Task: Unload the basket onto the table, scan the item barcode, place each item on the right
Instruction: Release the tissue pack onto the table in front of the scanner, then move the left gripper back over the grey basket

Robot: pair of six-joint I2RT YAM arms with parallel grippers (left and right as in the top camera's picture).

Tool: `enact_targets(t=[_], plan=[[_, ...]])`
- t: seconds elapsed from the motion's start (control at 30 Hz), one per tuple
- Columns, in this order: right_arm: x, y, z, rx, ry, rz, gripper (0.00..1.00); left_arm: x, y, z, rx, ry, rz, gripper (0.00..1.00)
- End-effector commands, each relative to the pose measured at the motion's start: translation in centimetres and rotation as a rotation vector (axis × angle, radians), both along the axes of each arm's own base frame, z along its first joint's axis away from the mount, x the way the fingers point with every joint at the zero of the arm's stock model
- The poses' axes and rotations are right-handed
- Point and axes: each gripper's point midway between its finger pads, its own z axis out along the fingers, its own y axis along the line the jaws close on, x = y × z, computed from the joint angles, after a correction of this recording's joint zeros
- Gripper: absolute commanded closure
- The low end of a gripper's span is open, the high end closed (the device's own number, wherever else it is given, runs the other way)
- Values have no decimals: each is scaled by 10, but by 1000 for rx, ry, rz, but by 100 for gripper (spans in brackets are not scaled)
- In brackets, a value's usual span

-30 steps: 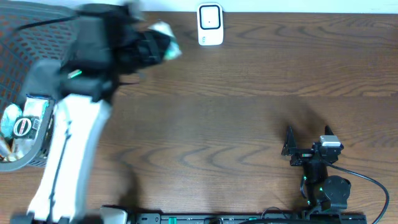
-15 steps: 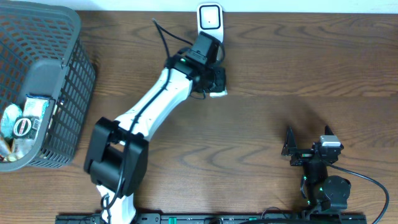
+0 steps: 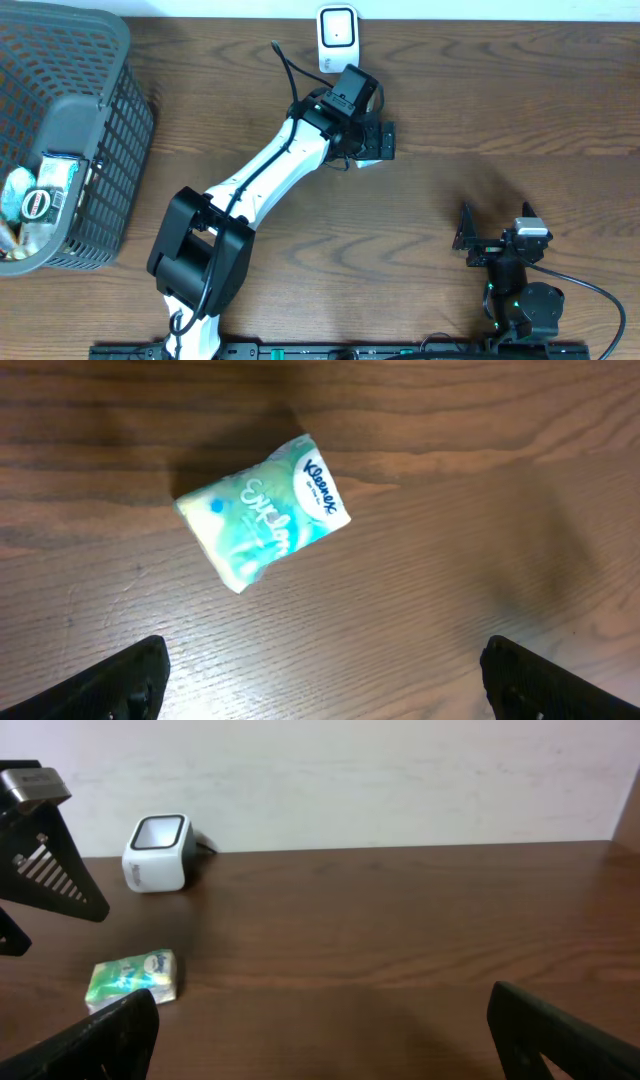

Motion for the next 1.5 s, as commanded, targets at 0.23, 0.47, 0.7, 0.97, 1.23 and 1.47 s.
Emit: enact_targets(t=[0.23,0.47,0.7,0.97,1.23,1.47], plan=[[0,-1,-1,3,4,-5,1,-2,24,36,-80,33,30,2],[0,-1,-1,3,4,-5,1,-3,58,68,-93,21,93,2],[0,-1,-1,3,4,-5,1,-20,69,59,-37,81,60,2],[0,-1,-1,3,4,-5,1,-21,73,68,-42,61,58,2],[0,-1,-1,3,4,-5,1,-20,93,106,-82,-18,99,2],[0,-1,-1,3,4,-5,1,-26,126,154,-123,-115,168,2]])
